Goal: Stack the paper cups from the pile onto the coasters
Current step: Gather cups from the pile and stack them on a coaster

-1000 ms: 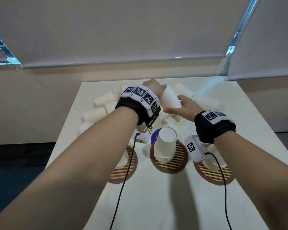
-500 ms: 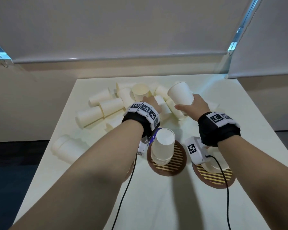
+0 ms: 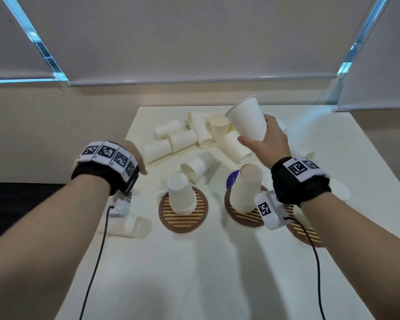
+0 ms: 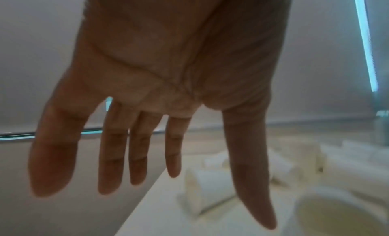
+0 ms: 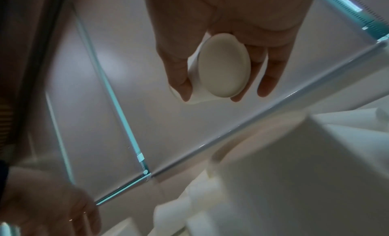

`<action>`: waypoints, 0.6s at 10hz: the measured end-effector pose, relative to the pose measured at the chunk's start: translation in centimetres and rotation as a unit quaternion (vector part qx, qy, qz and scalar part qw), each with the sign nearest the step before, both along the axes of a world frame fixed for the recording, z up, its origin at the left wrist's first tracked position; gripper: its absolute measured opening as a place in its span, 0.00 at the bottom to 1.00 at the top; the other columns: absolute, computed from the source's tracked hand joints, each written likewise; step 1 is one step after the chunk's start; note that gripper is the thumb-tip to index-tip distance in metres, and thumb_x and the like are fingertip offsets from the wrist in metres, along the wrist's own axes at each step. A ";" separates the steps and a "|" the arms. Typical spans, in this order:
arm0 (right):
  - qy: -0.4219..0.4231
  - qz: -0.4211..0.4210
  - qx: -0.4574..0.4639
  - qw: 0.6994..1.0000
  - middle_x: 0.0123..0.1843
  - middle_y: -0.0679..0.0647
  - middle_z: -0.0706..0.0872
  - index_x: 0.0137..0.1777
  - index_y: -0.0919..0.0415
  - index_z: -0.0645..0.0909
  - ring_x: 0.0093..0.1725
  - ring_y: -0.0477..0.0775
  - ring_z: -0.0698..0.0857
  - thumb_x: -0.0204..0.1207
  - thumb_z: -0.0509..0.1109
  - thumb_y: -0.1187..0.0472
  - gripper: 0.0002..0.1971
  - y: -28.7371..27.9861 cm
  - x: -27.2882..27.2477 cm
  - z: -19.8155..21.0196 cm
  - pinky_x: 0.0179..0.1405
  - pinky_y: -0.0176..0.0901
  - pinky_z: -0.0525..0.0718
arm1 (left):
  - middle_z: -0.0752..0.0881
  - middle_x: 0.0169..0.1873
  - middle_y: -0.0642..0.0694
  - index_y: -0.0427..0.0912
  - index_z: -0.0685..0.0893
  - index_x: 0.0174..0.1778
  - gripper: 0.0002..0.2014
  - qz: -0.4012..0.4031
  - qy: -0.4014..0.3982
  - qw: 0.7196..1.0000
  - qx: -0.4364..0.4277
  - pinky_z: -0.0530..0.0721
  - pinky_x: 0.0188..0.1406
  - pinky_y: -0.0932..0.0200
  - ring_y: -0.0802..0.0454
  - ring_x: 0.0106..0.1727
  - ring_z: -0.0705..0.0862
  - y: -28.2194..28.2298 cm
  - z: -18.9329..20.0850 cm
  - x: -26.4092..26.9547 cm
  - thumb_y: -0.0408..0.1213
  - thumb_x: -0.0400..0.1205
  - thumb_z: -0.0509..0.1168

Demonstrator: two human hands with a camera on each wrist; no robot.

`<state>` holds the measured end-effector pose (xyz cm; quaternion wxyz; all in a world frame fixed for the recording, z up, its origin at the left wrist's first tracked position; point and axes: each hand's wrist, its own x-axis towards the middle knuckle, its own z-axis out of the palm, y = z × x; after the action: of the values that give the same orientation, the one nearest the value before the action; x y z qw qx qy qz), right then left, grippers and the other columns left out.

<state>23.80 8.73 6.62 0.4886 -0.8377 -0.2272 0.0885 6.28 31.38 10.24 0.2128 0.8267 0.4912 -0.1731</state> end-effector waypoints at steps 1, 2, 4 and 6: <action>-0.018 0.047 -0.016 0.999 0.68 0.58 0.78 0.75 0.58 0.66 0.64 0.59 0.78 0.69 0.76 0.56 0.36 0.5 -2.7 0.0 0.53 0.42 0.73 | 0.93 0.40 0.38 0.39 0.90 0.24 0.12 0.024 0.092 0.995 0.010 0.86 0.41 0.70 0.58 0.45 0.91 -0.9 -3.2 -4.3 0.37 0.74 0.75; -0.030 0.097 -0.023 0.995 0.68 0.58 0.79 0.75 0.57 0.67 0.64 0.59 0.79 0.68 0.77 0.57 0.36 0.7 -5.6 -0.3 0.54 0.44 0.76 | 0.83 0.66 0.35 0.33 0.83 0.64 0.26 0.047 0.134 0.990 0.016 0.77 0.67 0.53 0.41 0.69 0.80 -2.6 -5.5 -6.6 0.46 0.75 0.74; -0.009 0.163 -0.043 0.986 0.68 0.57 0.78 0.76 0.56 0.67 0.59 0.52 0.76 0.67 0.78 0.59 0.37 -0.5 -10.1 -2.0 0.55 0.44 0.73 | 0.62 0.77 0.22 0.28 0.57 0.80 0.62 0.229 0.040 0.972 0.046 0.64 0.76 0.31 0.23 0.78 0.63 -1.4 -13.4 -10.9 0.62 0.60 0.77; 0.021 0.167 -0.060 0.984 0.66 0.57 0.79 0.74 0.57 0.69 0.64 0.58 0.78 0.66 0.79 0.60 0.36 -1.9 -11.9 -4.4 0.60 0.49 0.78 | 0.45 0.81 0.24 0.37 0.47 0.84 0.57 0.332 -0.043 0.940 0.064 0.54 0.71 0.20 0.20 0.80 0.47 -6.6 -15.5 -13.1 0.65 0.70 0.68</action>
<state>11.92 6.80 2.22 0.4204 -0.8137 -0.3481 0.1999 -6.77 24.77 -5.23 0.2260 0.6354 0.7379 -0.0257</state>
